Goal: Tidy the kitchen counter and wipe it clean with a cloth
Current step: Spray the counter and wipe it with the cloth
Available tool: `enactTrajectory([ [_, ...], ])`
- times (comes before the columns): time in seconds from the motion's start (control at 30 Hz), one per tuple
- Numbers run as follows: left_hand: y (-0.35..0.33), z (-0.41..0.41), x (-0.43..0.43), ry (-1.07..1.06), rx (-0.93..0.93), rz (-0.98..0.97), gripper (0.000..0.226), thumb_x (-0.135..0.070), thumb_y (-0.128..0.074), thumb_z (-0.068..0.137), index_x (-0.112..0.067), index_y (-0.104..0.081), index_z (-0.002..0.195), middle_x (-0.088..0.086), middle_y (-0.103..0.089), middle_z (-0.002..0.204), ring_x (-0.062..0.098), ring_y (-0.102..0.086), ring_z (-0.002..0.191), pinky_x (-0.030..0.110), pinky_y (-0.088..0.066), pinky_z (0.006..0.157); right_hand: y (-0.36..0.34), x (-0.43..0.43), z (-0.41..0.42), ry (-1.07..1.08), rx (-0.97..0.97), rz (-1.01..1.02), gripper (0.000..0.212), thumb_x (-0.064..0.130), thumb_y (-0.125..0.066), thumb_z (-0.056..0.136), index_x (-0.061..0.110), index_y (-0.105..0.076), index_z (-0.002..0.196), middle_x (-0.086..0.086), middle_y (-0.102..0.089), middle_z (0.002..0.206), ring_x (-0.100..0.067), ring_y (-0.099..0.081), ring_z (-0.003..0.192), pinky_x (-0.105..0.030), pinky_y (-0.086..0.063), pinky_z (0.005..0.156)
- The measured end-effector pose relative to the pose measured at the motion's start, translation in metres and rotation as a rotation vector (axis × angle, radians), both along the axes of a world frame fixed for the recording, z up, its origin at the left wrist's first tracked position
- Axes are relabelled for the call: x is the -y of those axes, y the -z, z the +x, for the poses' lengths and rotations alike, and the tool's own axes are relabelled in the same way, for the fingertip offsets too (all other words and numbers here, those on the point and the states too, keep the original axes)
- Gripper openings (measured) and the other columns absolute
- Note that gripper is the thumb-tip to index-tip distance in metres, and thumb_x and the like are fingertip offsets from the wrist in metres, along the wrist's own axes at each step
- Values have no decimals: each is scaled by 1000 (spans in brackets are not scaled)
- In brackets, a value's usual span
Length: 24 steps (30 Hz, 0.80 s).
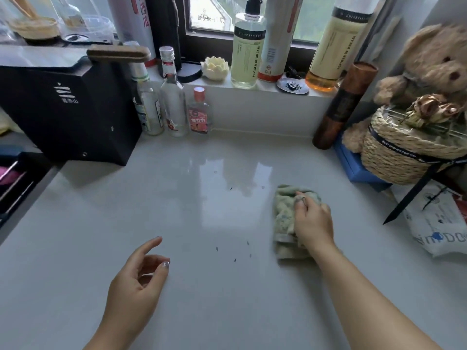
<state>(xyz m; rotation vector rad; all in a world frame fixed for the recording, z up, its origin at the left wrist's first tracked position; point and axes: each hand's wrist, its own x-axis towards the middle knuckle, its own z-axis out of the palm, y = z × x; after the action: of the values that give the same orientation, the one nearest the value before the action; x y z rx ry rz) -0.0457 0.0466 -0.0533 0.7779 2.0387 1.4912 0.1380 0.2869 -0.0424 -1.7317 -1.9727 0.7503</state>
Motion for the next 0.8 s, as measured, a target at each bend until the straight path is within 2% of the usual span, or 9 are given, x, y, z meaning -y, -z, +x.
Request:
enactTrajectory([
  [0.1,2,-11,3,-18,-1,2,47,2,-60,80,-42,-57,97,3,-68,81,3,-62,70,3,-45,62,2,-34,-12,83,225,-41,41,33,-33,94,23,-46,132,-27,-38,130,-41,-40,118,-43,-32,105],
  [0.2,4,-20,6,-41,-12,6,49,3,-61,79,-43,-57,95,5,-68,80,1,-62,70,1,-45,63,14,-19,-56,29,353,23,40,35,-35,93,30,-44,131,-18,-32,135,-36,-34,122,-45,-34,99],
  [0.33,5,-30,3,-43,-25,8,49,6,-60,78,-41,-58,95,5,-69,82,5,-63,72,3,-45,65,25,44,-114,-280,302,138,40,34,-43,88,32,-48,128,-14,-37,136,-32,-36,122,-40,-37,96],
  [0.4,3,-35,0,-43,-48,23,50,7,-60,78,-40,-59,94,6,-69,80,6,-63,73,3,-46,65,25,54,-124,-366,179,114,38,33,-43,89,31,-50,126,-14,-41,131,-33,-41,118,-39,-38,97],
  [0.47,0,-41,1,-50,-63,46,50,8,-60,77,-38,-60,95,8,-69,78,8,-64,73,3,-46,65,16,36,-122,-324,4,108,35,30,-42,91,29,-53,125,-18,-46,123,-36,-47,112,-36,-39,95],
  [0.53,-1,-47,5,-60,-71,55,50,9,-60,77,-38,-61,94,8,-69,77,9,-64,73,3,-46,65,6,-2,-118,-205,-61,133,35,27,-41,93,26,-53,126,-24,-46,122,-38,-47,114,-35,-37,97],
  [0.67,2,-60,18,-100,-53,47,56,9,-59,76,-44,-64,91,7,-69,79,11,-64,72,6,-47,67,4,-58,-136,-64,238,-3,40,36,-36,93,30,-43,133,-23,-34,137,-42,-37,123,-45,-31,106],
  [0.73,5,-64,23,-120,-39,46,56,9,-59,76,-45,-63,91,1,-69,86,11,-64,72,5,-47,68,14,-48,-163,-112,382,45,42,38,-41,89,33,-42,131,-17,-29,142,-39,-31,126,-47,-30,105],
  [0.8,9,-68,27,-125,-30,46,53,10,-60,76,-40,-65,93,9,-68,74,11,-64,73,5,-47,68,22,-18,-189,-259,390,135,43,36,-45,86,33,-45,129,-15,-31,140,-37,-33,123,-45,-33,100],
])
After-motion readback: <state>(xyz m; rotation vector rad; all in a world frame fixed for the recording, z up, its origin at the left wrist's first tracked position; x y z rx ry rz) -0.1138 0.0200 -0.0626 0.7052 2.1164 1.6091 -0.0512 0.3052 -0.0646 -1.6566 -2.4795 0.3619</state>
